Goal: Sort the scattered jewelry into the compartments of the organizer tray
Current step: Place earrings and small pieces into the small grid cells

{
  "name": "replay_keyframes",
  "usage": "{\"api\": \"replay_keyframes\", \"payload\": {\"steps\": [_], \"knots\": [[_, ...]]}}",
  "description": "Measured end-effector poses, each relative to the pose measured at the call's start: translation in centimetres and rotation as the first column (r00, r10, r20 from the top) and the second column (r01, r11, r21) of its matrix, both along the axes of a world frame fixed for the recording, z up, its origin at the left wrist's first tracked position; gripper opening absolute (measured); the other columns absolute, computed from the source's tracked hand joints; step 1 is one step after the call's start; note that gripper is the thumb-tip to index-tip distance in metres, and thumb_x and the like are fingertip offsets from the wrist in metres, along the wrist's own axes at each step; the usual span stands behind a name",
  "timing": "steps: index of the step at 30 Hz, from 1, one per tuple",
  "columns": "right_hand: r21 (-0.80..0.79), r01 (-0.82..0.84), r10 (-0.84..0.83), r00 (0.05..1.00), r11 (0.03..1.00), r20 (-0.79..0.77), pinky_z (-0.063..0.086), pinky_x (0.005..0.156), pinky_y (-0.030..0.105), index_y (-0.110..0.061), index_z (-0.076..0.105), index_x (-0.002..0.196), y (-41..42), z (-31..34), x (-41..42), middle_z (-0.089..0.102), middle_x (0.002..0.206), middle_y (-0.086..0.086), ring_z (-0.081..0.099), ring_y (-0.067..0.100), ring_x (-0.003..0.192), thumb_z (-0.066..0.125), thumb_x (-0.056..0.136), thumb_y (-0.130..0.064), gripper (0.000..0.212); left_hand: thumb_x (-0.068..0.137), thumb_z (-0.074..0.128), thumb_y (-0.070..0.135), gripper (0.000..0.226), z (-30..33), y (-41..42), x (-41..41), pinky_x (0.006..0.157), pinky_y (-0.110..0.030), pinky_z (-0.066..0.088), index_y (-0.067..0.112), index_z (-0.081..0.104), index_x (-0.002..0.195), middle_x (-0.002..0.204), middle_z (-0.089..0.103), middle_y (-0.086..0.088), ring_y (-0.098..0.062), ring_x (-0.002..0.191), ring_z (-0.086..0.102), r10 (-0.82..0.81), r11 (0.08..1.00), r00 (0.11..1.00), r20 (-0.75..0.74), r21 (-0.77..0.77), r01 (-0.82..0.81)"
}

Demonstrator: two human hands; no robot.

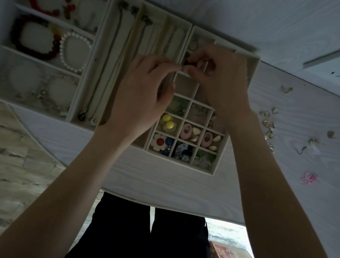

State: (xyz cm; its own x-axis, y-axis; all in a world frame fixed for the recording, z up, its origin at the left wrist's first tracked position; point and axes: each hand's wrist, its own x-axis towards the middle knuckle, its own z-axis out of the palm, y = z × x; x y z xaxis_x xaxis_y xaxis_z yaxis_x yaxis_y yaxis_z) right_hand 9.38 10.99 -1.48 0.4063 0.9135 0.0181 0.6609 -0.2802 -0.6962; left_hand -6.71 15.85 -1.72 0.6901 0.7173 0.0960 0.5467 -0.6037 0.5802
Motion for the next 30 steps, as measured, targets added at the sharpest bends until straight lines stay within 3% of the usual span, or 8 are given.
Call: {"api": "replay_keyframes", "payload": {"steps": [4,8,11,15,21,25,30], "knots": [[-0.085,-0.116,0.121,0.991,0.99,0.064,0.033,0.065,0.0,-0.019,0.072,0.093,-0.2,0.3,0.4,0.059,0.081,-0.018,0.048,-0.016,0.065,0.068,0.083,-0.024,0.012,0.09,0.058,0.013,0.026,0.0,-0.1,0.0,0.093,-0.004,0.024,0.009,0.065,0.115,0.111,0.061,-0.008,-0.023,0.105,0.052,-0.002,1.0,1.0,0.004,0.004,0.002],[-0.077,-0.072,0.085,0.982,0.994,0.17,0.037,0.07,0.006,-0.017,0.071,0.098,-0.9,1.2,1.1,0.069,0.087,-0.007,0.05,0.001,0.072,0.058,0.086,-0.018,0.018,0.09,0.059,0.011,0.025,0.0,-0.1,-0.1,0.093,-0.002,0.022,0.009,0.065,0.114,0.111,0.062,-0.007,-0.023,0.105,0.052,0.004,1.0,1.0,0.017,0.011,-0.004],[0.019,0.028,-0.033,0.957,0.999,0.289,0.025,0.064,0.012,-0.012,0.071,0.088,-1.2,1.4,1.4,0.066,0.085,0.004,0.048,0.012,0.08,0.059,0.079,-0.006,0.017,0.089,0.06,0.011,0.025,-0.2,-0.2,-0.1,0.094,-0.003,0.023,0.009,0.066,0.113,0.111,0.062,-0.008,-0.023,0.105,0.05,0.018,1.0,0.999,0.028,0.021,-0.018],[-0.037,0.026,-0.009,0.917,0.999,0.399,0.033,0.069,0.028,-0.014,0.074,0.083,-0.9,0.9,1.1,0.059,0.092,0.013,0.052,0.032,0.089,0.06,0.078,-0.019,0.015,0.088,0.06,0.014,0.024,-0.5,-0.3,0.0,0.091,-0.013,0.027,0.011,0.066,0.112,0.11,0.062,-0.008,-0.023,0.107,0.047,0.039,0.998,0.999,0.012,0.048,-0.04],[-0.158,-0.108,0.166,0.894,0.981,0.416,0.029,0.072,0.029,-0.019,0.076,0.09,-0.2,0.7,0.8,0.056,0.094,0.015,0.049,0.036,0.091,0.063,0.08,-0.021,0.016,0.088,0.061,0.013,0.024,-0.6,-0.2,-0.2,0.092,-0.006,0.024,0.011,0.066,0.111,0.108,0.061,-0.008,-0.019,0.105,0.042,0.044,0.998,0.999,0.03,0.042,-0.045],[-0.2,-0.128,0.205,0.875,0.972,0.439,0.024,0.074,0.025,-0.021,0.076,0.093,-0.1,0.5,0.9,0.055,0.093,0.013,0.049,0.035,0.092,0.059,0.08,-0.022,0.021,0.088,0.061,0.013,0.023,-0.5,0.0,-0.3,0.09,-0.013,0.029,0.011,0.066,0.111,0.108,0.062,-0.008,-0.025,0.105,0.049,0.037,0.998,0.999,0.03,0.044,-0.038],[-0.193,-0.152,0.223,0.873,0.969,0.433,0.021,0.072,0.021,-0.015,0.077,0.082,0.3,0.4,1.0,0.056,0.086,0.013,0.051,0.034,0.087,0.062,0.078,-0.023,0.017,0.088,0.061,0.014,0.024,-0.3,0.2,-0.3,0.09,-0.018,0.032,0.011,0.066,0.111,0.109,0.061,-0.008,-0.028,0.107,0.052,0.036,0.999,0.999,0.003,0.031,-0.036]]}}
